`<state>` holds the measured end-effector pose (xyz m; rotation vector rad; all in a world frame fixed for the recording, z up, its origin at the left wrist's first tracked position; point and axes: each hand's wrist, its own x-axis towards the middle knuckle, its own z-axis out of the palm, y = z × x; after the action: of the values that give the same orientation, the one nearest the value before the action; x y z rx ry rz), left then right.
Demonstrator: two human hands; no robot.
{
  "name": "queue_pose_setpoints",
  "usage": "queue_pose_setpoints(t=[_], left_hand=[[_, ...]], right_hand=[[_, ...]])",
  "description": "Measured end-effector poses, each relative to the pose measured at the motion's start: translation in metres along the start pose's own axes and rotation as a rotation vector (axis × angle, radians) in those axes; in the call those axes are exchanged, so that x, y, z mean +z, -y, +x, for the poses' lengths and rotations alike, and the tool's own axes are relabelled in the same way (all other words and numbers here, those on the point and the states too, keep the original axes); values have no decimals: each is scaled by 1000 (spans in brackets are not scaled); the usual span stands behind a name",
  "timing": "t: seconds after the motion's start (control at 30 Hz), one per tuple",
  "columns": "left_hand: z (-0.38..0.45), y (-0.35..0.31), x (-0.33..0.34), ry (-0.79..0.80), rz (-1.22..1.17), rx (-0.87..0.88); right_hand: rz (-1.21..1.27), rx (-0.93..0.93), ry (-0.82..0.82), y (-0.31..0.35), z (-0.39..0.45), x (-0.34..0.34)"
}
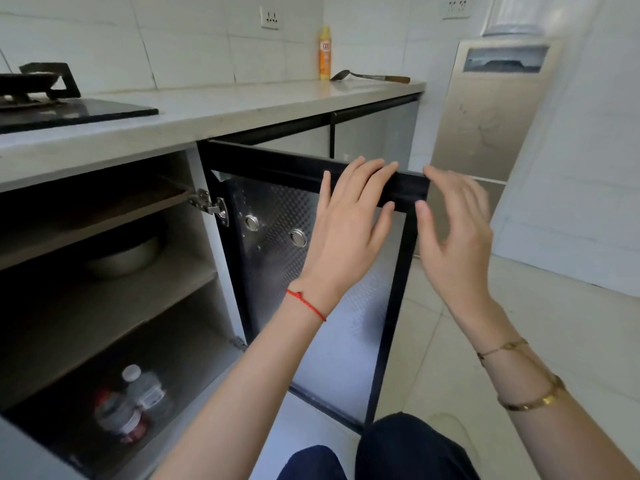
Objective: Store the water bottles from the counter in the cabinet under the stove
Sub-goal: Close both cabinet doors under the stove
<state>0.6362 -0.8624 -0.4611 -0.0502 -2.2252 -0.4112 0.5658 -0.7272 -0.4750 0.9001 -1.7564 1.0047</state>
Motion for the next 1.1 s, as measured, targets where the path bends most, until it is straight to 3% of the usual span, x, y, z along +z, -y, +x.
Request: queue_pose_setpoints(t=[0.43, 0.63, 0.9, 1.1], left_hand=[[-23, -4, -3, -116, -22, 6], [-42, -11, -21, -166, 20, 3], [-83, -17, -57, -201, 64, -45], [-129, -13, -78, -269, 119, -161]], right_hand=[[185, -246, -100, -10, -5, 9], [389, -334, -111, 9, -4, 10], [732, -420, -70, 56, -18, 23], [926, -517, 53, 103, -26, 39]])
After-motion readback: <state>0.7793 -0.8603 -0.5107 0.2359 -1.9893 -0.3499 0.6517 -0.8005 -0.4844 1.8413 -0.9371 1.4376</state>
